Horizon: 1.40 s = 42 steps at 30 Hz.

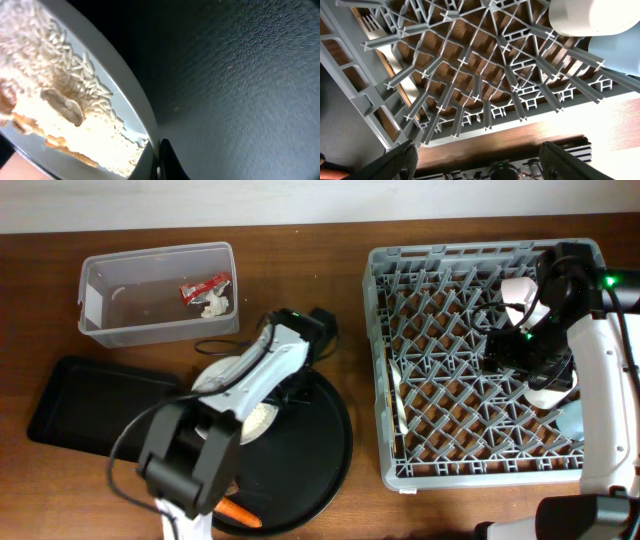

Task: Sort waste into correct bins and load items into the dishwasher rack
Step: 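Lift the plate and tip the rice onto the black rectangular tray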

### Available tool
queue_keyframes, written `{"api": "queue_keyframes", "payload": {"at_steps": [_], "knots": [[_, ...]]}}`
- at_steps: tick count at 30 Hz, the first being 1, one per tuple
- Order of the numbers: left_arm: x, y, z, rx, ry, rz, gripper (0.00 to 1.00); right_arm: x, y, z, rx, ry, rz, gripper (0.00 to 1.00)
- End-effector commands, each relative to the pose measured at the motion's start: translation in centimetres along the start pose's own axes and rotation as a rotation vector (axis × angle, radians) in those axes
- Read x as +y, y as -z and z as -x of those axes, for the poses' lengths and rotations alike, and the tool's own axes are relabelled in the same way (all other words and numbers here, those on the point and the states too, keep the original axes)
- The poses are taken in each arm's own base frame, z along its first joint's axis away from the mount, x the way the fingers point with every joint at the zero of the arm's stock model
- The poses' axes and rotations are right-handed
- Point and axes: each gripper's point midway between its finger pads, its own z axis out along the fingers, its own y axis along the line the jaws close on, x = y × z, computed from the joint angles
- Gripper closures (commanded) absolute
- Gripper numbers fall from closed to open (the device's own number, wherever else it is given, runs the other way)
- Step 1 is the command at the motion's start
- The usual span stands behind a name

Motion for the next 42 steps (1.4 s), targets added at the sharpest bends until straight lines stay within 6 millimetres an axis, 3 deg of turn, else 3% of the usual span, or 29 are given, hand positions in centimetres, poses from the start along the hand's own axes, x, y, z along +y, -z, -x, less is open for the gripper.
{"api": "queue_keyframes", "payload": {"at_steps": [1, 5, 8, 13, 17, 24, 31, 36, 42], "knots": [[3.9, 3.5, 1.0, -0.1, 0.048, 0.003, 1.0, 0.0, -0.2, -0.1, 0.009, -0.003, 0.007, 0.2], [9.0, 4.1, 1.5, -0.106, 0.117, -0.015, 1.0, 0.0, -0.2, -0.1, 0.009, -0.003, 0.007, 0.19], [13.2, 3.2, 2.0, -0.087, 0.165, -0.02, 1.0, 0.0, -0.2, -0.1, 0.009, -0.003, 0.007, 0.19], [18.5, 1.9, 2.7, -0.094, 0.301, -0.04, 1.0, 0.0, -0.2, -0.1, 0.009, -0.003, 0.007, 0.19], [19.4, 1.6, 4.6, -0.166, 0.324, -0.237, 1.0, 0.0, -0.2, -0.1, 0.009, -0.003, 0.007, 0.19], [21.1, 2.5, 4.5, -0.231, 0.372, -0.566, 1.0, 0.0, -0.2, -0.1, 0.008, -0.003, 0.007, 0.19], [24.4, 6.0, 3.2, -0.388, 0.449, -0.768, 1.0, 0.0, -0.2, -0.1, 0.008, -0.003, 0.007, 0.19], [26.6, 6.2, 1.4, -0.408, 0.518, -0.862, 1.0, 0.0, -0.2, -0.1, 0.008, -0.003, 0.007, 0.19], [29.0, 9.1, 1.1, -0.605, 0.524, -1.055, 1.0, 0.1, -0.2, 0.0, 0.004, 0.005, 0.008, 0.19]]}}
